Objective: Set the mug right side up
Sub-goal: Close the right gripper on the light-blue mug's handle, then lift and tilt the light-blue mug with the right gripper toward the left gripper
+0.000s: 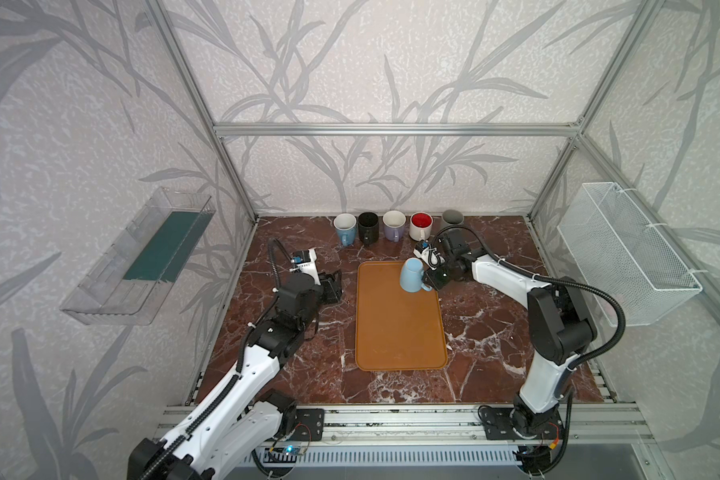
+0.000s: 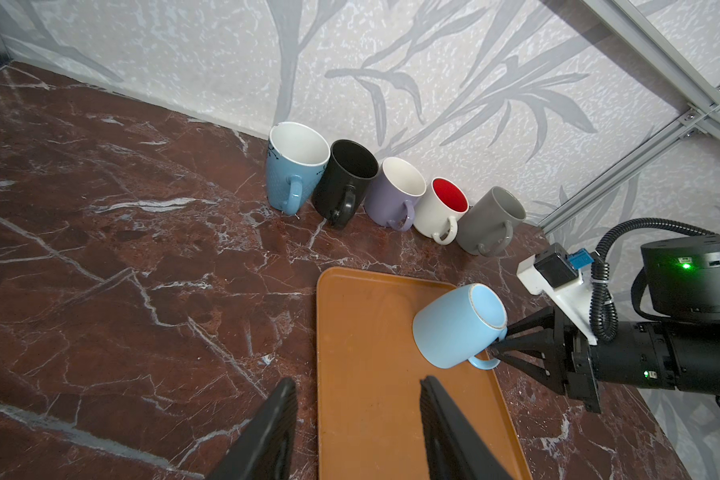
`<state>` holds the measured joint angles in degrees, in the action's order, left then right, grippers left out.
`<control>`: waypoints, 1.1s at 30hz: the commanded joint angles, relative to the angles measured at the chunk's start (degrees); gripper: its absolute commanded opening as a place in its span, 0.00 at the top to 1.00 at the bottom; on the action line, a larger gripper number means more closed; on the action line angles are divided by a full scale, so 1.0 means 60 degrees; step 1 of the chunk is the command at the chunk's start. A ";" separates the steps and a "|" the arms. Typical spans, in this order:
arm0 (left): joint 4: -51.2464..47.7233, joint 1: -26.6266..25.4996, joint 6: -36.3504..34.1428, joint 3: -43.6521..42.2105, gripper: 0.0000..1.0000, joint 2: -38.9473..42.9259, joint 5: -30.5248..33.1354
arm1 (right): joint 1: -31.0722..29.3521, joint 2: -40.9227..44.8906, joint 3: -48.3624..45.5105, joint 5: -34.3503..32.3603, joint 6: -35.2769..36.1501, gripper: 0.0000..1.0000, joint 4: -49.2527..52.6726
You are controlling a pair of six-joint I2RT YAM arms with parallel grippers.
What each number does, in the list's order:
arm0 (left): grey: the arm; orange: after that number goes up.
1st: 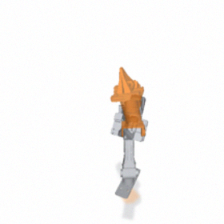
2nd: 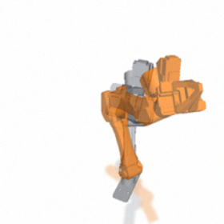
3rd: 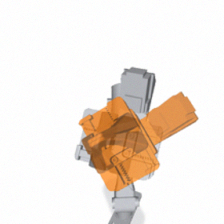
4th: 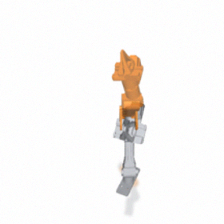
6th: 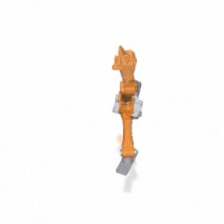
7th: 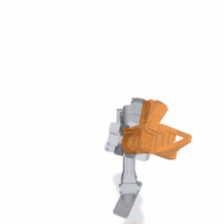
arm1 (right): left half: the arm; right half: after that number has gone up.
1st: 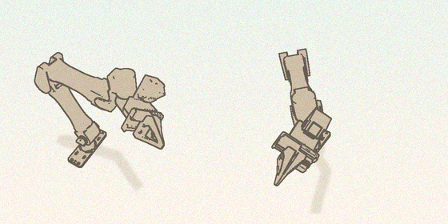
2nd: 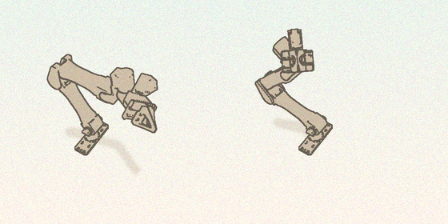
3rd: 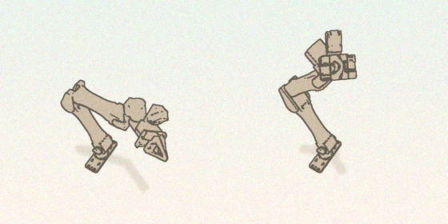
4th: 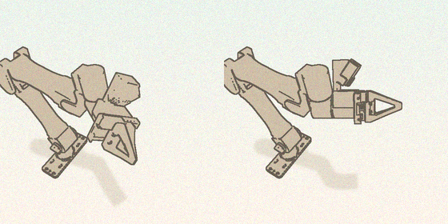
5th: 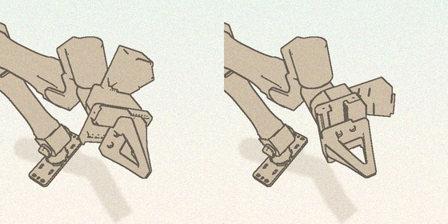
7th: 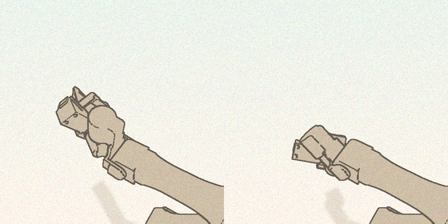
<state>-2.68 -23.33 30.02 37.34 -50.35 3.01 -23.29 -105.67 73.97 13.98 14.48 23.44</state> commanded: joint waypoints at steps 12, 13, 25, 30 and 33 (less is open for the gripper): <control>-0.0257 -0.0052 0.0161 -0.0004 0.49 0.0179 0.0202 | -0.0117 -0.0248 0.0520 -0.0230 0.0110 0.70 0.0579; -0.0257 -0.0050 0.0139 0.0001 0.49 0.0175 0.0203 | -0.0132 -0.0286 0.0573 -0.0233 0.0129 0.70 0.0628; -0.0297 -0.0052 0.0145 0.0002 0.49 0.0184 0.0197 | -0.0186 -0.0813 0.1129 -0.0309 0.0406 0.73 0.1077; -0.0315 -0.0044 0.0125 0.0074 0.49 0.0074 0.0143 | -0.0260 -0.0968 0.1349 -0.0408 0.0515 0.74 0.1285; -0.0330 -0.0050 0.0109 0.0104 0.49 0.0053 0.0133 | -0.0279 -0.1060 0.1502 -0.0454 0.0532 0.77 0.1368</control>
<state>-3.49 -23.53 30.20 37.34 -50.13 3.11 -24.64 -111.31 81.03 11.92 16.84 29.56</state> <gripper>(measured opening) 0.506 0.240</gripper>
